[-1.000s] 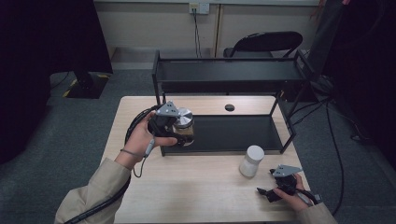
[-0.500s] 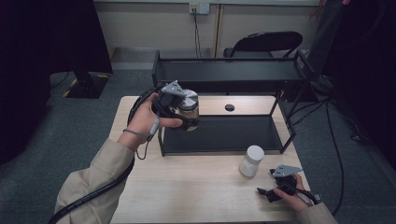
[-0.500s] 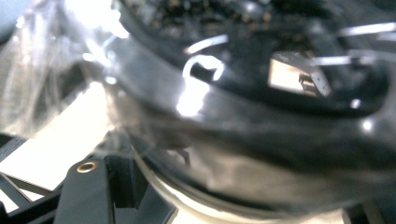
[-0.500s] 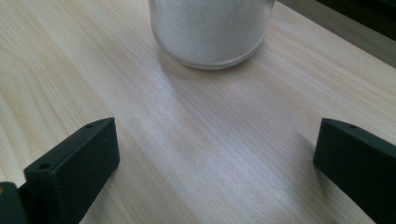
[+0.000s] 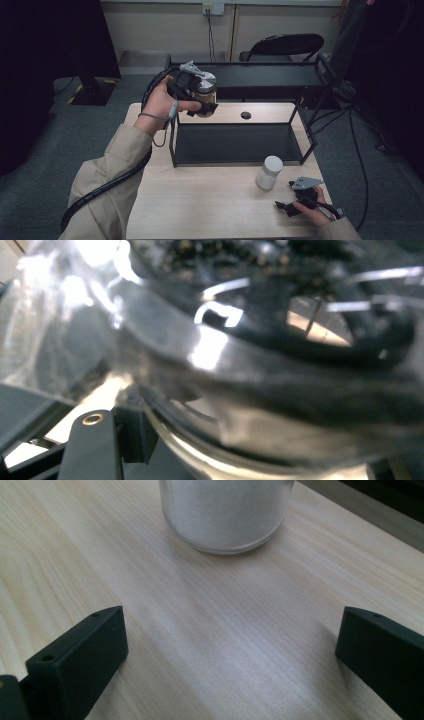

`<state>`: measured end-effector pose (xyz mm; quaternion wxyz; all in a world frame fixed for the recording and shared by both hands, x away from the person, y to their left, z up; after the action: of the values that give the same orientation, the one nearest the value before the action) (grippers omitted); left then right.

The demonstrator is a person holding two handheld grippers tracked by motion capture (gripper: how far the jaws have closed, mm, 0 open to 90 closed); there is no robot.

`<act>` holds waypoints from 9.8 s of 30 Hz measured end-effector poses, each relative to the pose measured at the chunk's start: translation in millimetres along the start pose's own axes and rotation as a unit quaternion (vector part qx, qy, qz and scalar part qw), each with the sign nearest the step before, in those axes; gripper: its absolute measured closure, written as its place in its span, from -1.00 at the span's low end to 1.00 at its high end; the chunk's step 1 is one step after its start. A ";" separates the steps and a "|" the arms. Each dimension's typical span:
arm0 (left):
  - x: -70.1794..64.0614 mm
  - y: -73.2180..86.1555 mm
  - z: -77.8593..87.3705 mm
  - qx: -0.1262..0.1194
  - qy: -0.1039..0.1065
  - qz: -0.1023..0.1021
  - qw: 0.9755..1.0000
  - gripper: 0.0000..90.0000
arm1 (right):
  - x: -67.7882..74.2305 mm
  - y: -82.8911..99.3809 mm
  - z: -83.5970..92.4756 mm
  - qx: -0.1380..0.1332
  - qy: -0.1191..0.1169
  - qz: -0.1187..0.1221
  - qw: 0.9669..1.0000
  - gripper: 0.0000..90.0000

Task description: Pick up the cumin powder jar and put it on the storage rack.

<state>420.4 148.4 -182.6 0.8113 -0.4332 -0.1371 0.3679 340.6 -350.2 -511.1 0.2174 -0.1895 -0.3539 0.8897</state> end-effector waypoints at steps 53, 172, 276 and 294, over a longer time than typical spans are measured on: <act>42.9 -52.7 -59.1 -0.026 -0.122 0.110 0.986 -0.32 | -0.1 0.0 0.0 0.000 -0.001 0.000 1.000 -1.00; -15.0 144.9 -34.1 -0.026 -0.076 0.046 0.996 -0.95 | -0.2 -0.1 -0.1 0.000 -0.001 0.000 1.000 -1.00; -14.2 329.7 -109.1 0.062 -0.051 0.029 0.996 -0.92 | -0.1 -0.2 -0.1 0.001 -0.001 0.000 1.000 -1.00; -8.7 337.2 -109.6 0.047 -0.043 0.049 0.997 -1.00 | -0.6 -0.4 -0.5 0.000 -0.002 0.002 1.000 -1.00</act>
<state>312.5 195.5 -517.1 0.8051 -0.3846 -0.1328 0.4316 341.5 -350.0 -511.1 0.2151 -0.1885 -0.3536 0.8906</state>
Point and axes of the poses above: each handheld gripper's, and its own axes: z roughly backward along the jaws, y roughly out of its underside, x roughly to its left, the point moved 7 cm from there along -z, roughly forward along the jaws, and after that the axes turned 11 degrees about z, right-handed, at the moved point
